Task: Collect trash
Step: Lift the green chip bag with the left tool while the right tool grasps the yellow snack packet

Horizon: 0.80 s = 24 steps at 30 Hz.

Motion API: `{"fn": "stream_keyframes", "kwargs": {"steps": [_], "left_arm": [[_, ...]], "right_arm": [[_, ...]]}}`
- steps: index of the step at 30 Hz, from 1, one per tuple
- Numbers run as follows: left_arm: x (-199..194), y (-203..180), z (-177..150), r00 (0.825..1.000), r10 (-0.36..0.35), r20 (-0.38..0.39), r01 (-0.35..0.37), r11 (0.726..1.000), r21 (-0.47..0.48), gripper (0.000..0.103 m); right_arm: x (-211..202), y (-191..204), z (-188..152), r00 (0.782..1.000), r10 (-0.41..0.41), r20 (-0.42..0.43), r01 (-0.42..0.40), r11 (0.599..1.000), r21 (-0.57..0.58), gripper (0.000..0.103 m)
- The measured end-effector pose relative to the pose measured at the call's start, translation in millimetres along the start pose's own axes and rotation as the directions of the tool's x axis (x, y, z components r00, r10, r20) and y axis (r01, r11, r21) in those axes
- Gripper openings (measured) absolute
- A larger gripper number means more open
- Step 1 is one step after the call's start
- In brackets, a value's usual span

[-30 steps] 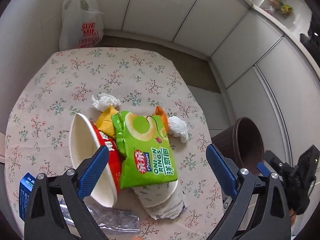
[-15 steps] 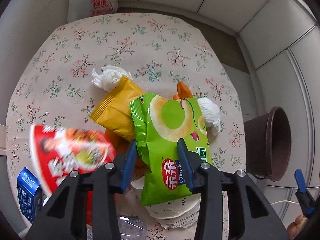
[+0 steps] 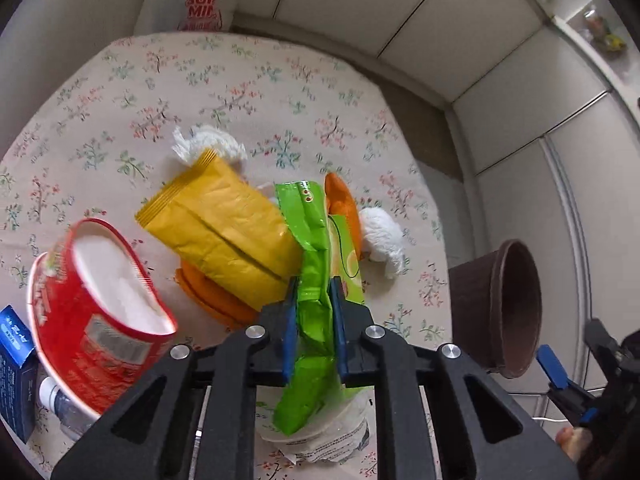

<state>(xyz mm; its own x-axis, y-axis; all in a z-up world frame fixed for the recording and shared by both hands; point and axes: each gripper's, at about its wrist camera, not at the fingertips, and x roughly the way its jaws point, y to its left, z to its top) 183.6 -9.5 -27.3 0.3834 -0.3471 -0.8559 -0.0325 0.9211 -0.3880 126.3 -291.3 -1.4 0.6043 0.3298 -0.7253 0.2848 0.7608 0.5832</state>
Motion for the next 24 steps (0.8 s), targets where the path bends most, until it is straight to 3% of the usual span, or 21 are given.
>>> {"fn": "stream_keyframes", "kwargs": {"steps": [3,6,10,14,16,20,24], "left_arm": [[-33.0,9.6,-3.8,0.995,-0.064,0.082,0.066,0.998,-0.024,0.014],[-69.6,24.7,-7.6,0.978,-0.116,0.174,0.127,0.99,-0.054,0.014],[-113.2,56.1,-13.6,0.938,-0.157,0.309,0.193,0.977,-0.088,0.014],[-138.3,83.3,-6.9,0.9,-0.206,0.384,0.279,0.95,-0.144,0.014],[-149.8,87.0,-6.1,0.889,-0.212,0.407,0.284,0.95,-0.126,0.014],[-159.6,98.0,-3.6,0.872,-0.221,0.438,0.304,0.944,-0.129,0.014],[-162.5,108.8,2.2,0.861,-0.225,0.456,0.322,0.935,-0.146,0.014]], "right_arm": [[10.5,5.4,-0.7,0.999,-0.027,-0.02,0.026,0.999,-0.038,0.096],[30.7,12.3,-1.1,0.997,-0.044,-0.063,0.04,0.997,-0.065,0.096],[68.4,19.5,-3.8,0.983,-0.034,-0.181,0.025,0.998,-0.051,0.096],[107.3,35.6,-7.6,0.96,-0.033,-0.277,0.019,0.998,-0.056,0.08],[120.4,43.9,-2.6,0.962,-0.061,-0.266,0.04,0.996,-0.085,0.073],[136.8,63.9,5.0,0.969,-0.172,-0.176,0.128,0.963,-0.237,0.074],[153.7,94.0,-9.0,0.961,-0.051,-0.272,-0.029,0.958,-0.284,0.074]]}}
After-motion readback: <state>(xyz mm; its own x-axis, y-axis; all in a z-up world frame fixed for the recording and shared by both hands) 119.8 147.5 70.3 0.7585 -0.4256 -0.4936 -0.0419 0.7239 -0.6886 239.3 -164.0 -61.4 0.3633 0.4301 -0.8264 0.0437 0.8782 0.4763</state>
